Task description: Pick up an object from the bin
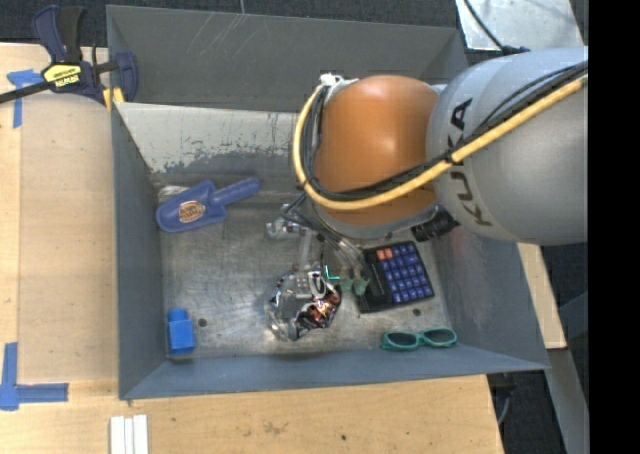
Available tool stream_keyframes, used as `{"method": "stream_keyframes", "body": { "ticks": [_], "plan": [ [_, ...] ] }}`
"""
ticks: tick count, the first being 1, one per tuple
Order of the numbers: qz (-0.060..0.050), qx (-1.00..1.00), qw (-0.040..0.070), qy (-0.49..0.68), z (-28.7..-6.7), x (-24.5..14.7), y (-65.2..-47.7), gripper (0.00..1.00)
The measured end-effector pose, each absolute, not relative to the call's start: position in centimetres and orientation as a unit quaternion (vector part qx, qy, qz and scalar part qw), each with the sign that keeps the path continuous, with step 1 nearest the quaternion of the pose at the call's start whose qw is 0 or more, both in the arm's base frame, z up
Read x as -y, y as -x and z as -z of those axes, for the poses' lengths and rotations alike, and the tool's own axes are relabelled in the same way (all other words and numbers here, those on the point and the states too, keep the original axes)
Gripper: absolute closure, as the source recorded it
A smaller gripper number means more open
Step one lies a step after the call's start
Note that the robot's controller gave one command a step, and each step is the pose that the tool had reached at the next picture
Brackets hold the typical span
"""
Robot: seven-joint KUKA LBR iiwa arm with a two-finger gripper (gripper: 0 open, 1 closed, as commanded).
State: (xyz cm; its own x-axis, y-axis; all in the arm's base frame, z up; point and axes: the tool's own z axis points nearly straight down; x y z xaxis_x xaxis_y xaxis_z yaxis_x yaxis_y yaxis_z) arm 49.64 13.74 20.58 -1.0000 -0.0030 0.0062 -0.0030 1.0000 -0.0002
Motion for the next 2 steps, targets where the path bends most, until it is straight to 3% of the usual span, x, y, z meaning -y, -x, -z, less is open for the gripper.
{"method": "stream_keyframes", "body": {
  "ticks": [1, 2],
  "plan": [
    [0.001, 1.000, -0.001, 0.000, -21.0, -13.7, -49.8, 0.00],
    [0.001, 1.000, -0.005, -0.013, -15.8, -12.4, -51.1, 0.00]
  ]
}}
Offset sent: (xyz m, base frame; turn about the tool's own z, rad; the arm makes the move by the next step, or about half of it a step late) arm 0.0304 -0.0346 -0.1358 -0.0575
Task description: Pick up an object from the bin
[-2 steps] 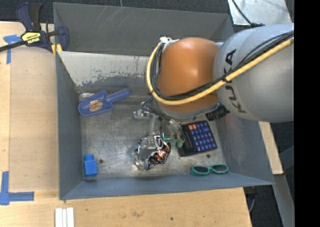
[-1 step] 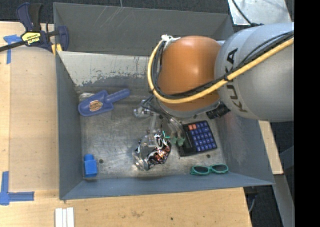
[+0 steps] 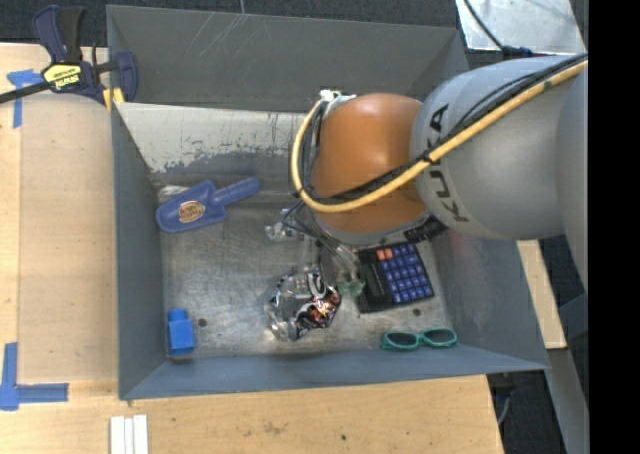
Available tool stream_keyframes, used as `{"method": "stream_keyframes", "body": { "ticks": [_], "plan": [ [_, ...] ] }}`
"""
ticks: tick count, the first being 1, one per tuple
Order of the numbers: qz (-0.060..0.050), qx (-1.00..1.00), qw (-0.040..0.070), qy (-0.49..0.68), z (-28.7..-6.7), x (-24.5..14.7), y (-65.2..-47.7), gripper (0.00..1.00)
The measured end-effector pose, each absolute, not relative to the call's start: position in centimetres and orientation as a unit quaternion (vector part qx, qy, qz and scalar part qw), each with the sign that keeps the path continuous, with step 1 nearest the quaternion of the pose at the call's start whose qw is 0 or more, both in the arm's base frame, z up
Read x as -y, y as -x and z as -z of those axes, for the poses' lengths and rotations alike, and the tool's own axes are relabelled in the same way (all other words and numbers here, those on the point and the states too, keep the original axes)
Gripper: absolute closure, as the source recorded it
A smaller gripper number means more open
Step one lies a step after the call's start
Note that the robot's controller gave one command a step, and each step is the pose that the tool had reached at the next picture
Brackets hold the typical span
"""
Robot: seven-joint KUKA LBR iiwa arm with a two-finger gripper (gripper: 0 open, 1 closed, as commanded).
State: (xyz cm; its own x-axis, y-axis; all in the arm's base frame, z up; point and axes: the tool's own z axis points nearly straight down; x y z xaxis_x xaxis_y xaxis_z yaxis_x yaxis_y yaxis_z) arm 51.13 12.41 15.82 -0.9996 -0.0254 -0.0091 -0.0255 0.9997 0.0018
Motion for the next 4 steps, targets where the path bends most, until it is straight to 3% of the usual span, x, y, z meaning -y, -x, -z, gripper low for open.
{"method": "stream_keyframes", "body": {
  "ticks": [1, 2, 3, 4],
  "plan": [
    [-0.006, -1.000, 0.005, -0.023, -10.5, -12.2, -51.6, 0.00],
    [-0.001, -1.000, -0.001, 0.010, -8.8, -8.1, -49.8, 0.00],
    [-0.001, -1.000, 0.004, -0.018, -7.9, -6.4, -55.7, 1.00],
    [-0.001, -1.000, 0.004, -0.018, -7.9, -6.4, -55.7, 1.00]
  ]
}}
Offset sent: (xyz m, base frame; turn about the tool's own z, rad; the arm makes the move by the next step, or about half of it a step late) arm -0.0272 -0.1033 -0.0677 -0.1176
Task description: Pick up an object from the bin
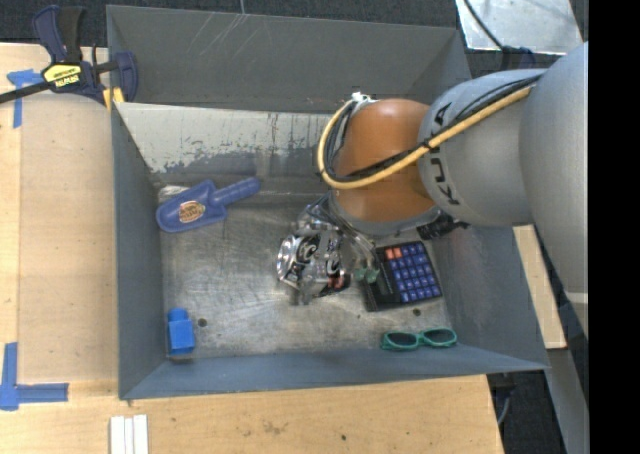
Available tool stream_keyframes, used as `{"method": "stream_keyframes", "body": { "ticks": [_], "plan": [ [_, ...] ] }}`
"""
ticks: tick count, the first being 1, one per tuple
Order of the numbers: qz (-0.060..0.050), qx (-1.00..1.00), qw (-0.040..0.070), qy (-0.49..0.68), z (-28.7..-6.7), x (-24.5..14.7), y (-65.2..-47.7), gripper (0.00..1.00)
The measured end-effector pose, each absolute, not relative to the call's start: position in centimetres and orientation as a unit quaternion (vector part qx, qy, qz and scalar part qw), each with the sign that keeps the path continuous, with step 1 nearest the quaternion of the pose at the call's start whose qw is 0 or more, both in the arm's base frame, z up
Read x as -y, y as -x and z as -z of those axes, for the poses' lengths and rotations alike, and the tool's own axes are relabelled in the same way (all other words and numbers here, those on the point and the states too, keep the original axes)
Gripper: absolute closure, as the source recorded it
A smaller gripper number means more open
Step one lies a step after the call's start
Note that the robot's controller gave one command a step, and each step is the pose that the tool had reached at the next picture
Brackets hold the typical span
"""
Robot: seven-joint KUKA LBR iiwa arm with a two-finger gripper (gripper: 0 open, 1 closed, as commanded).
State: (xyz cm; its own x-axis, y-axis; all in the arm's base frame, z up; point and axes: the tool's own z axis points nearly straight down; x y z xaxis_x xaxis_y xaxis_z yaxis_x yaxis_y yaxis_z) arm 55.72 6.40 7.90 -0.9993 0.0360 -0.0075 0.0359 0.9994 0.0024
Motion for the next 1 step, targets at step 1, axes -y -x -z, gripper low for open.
{"method": "stream_keyframes", "body": {
  "ticks": [1],
  "plan": [
    [0.000, -1.000, 0.001, -0.010, -21.61, -4.50, -58.94, 1.00]
  ]
}}
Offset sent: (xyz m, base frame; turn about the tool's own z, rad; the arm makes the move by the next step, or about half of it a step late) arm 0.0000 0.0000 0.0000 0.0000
